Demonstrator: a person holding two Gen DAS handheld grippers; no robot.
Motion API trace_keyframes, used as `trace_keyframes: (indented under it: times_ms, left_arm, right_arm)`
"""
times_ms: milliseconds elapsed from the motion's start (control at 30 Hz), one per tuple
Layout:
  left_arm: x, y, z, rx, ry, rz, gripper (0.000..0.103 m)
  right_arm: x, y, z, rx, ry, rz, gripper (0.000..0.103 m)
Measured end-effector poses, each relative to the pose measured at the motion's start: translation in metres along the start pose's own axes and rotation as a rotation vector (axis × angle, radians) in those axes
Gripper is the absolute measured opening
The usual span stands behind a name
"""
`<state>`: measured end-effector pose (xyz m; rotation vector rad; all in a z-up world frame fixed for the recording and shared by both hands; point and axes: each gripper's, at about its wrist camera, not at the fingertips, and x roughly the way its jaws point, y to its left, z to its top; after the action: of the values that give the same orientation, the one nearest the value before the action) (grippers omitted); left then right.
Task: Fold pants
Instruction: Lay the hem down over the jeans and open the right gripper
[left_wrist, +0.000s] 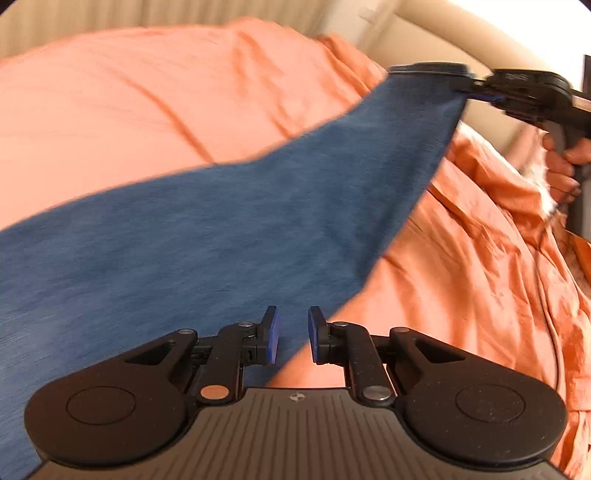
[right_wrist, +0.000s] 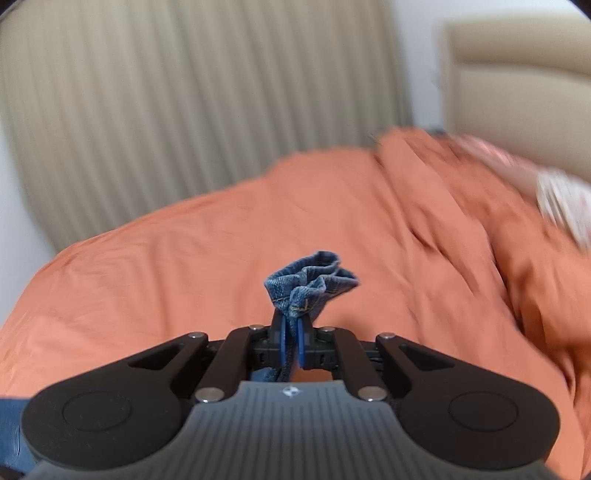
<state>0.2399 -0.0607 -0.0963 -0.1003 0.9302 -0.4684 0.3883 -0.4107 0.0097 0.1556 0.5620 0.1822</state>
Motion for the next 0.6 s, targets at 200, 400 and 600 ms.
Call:
trace_keyframes:
  times_ms: [200,400,600]
  left_arm:
    - [-0.056,0.050,-0.021,-0.097,-0.095,0.074,0.018]
    - [-0.087,0.088,-0.042,-0.199,-0.161,0.116,0.020]
    - [-0.096,0.117,-0.063,-0.275,-0.165,0.130,0.022]
  right_arm:
    - [-0.025,0.101,0.006,-0.184,-0.032,0.105,0.001]
    - [-0.022,0.196,-0.040,-0.337,0.019,0.212,0.001]
    - [0.009,0.261,-0.135,-0.407,0.223,0.335,0.001]
